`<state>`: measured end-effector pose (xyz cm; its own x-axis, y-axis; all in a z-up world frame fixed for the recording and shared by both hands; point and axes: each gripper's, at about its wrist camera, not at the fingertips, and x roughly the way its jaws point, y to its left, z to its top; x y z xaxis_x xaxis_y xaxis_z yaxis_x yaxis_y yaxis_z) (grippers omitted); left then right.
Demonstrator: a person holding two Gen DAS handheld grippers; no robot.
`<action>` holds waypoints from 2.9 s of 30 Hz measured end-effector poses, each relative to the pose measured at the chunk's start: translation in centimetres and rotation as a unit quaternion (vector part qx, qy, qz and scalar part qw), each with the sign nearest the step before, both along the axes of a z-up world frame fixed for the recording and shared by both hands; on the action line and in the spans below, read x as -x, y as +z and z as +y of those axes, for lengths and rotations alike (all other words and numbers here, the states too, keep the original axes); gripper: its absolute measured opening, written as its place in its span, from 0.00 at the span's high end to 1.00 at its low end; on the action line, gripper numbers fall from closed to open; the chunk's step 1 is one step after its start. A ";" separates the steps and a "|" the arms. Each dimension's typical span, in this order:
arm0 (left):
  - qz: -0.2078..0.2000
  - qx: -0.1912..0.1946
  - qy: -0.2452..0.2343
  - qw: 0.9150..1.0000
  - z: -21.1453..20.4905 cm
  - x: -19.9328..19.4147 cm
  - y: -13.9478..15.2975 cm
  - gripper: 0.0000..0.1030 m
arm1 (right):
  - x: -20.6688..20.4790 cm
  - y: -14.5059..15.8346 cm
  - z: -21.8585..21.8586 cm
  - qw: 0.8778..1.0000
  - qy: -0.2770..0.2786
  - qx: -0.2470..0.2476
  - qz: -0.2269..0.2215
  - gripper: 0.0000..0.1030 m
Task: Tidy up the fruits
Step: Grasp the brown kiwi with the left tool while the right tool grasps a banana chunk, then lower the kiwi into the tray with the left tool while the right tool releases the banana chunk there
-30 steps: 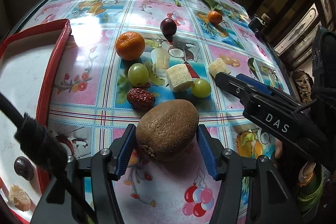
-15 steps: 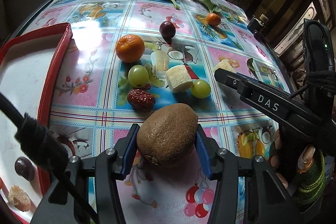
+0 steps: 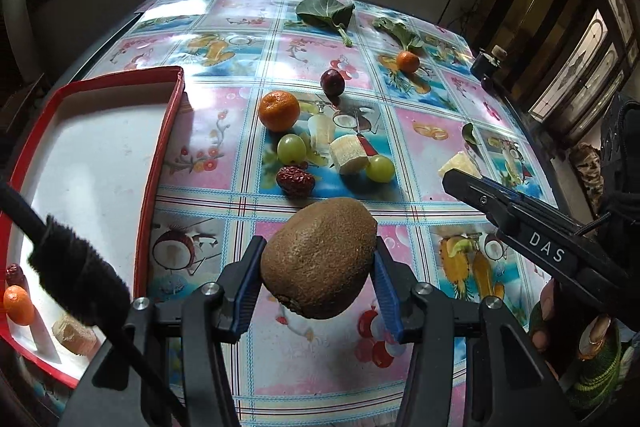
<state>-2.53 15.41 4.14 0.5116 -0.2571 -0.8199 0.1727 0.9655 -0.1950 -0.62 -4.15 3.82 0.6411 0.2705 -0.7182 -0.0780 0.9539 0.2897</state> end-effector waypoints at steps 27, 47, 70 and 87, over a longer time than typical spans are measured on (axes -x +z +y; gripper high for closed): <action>-0.046 -0.004 0.092 0.995 7.9 3.0 3.0 0.50 | 2.6 2.3 7.7 0.997 0.069 0.029 -0.019 0.69; -0.042 0.008 0.135 0.990 12.5 3.4 2.6 0.50 | 2.7 1.8 12.3 0.992 0.116 0.043 -0.012 0.69; -0.006 0.006 0.221 0.975 20.4 1.5 0.0 0.51 | -2.0 0.8 24.2 0.972 0.232 0.037 0.005 0.69; 0.028 -0.013 0.207 0.978 20.2 0.2 -2.5 0.50 | -4.0 -3.1 27.0 0.964 0.254 0.063 0.043 0.69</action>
